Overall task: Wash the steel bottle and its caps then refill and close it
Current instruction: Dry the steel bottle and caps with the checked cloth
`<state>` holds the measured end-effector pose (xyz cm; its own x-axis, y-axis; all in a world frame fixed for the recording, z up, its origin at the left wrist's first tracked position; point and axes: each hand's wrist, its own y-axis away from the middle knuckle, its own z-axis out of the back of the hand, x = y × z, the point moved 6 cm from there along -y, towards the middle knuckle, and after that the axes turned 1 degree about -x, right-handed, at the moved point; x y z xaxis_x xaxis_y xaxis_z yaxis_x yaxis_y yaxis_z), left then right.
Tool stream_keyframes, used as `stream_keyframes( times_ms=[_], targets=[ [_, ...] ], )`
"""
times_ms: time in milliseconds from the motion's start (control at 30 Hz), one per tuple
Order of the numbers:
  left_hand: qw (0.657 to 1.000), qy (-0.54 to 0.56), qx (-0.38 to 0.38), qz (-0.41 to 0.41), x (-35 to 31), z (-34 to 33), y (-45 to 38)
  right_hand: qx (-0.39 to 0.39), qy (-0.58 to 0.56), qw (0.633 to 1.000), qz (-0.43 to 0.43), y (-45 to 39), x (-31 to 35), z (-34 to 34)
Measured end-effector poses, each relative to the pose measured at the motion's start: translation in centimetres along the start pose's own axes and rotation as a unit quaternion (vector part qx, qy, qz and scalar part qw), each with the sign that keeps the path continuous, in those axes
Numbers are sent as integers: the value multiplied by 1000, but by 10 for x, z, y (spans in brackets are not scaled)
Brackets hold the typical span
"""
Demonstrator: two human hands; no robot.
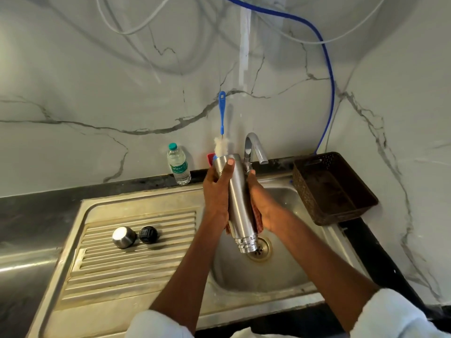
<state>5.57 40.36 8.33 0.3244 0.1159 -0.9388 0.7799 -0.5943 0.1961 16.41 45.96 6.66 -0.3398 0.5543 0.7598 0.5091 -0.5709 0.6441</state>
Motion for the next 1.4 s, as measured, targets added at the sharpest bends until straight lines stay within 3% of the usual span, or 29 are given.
stream_keyframes(
  times_ms=[100, 233, 333, 500, 600, 700, 767, 800, 867, 933, 1000, 1100, 1200, 1333, 1400],
  targets=[
    [995, -65, -71, -33, 6, 10, -7, -6, -5, 1000, 2, -2, -11, -4],
    [996, -77, -26, 35, 35, 0, 7, -44, 6, 992, 118, -11, -25, -5],
    [995, -84, -59, 11, 31, 1, 12, -29, -6, 989, 147, 10, -18, -10],
    [997, -8, -81, -20, 11, 5, 11, 67, -71, 995, 12, 16, -35, 6],
    [994, 36, -96, -31, 7, 6, 9, 64, -160, 984, -54, 20, -61, 17],
    [997, 18, -65, -46, 12, 2, 11, 23, -183, 981, -55, 18, -68, 26],
    [999, -4, -27, -23, 16, -8, 17, -45, -112, 993, -16, 15, -61, 36],
    [1000, -7, -19, 5, 20, -13, 20, -87, -21, 996, 23, 16, -55, 41],
    [995, 26, -38, 84, 25, -24, 29, -213, 196, 949, 124, 29, -37, 49],
    [988, 78, -83, 107, 24, -32, 33, -258, 282, 901, 204, 44, -24, 42],
    [986, 72, -135, 62, 20, -32, 29, -227, 242, 922, 200, 41, -26, 37],
    [986, 94, -138, 6, 18, -31, 25, -110, -4, 991, 70, 19, -36, 38],
    [985, 151, -81, 8, 23, -31, 22, -28, -136, 990, -13, 16, -37, 45],
    [992, 127, -14, -10, 20, -34, 16, -91, -112, 990, 0, -3, -37, 51],
    [998, 70, 3, 3, 18, -35, 10, -181, 7, 982, 57, -11, -33, 60]
  ],
)
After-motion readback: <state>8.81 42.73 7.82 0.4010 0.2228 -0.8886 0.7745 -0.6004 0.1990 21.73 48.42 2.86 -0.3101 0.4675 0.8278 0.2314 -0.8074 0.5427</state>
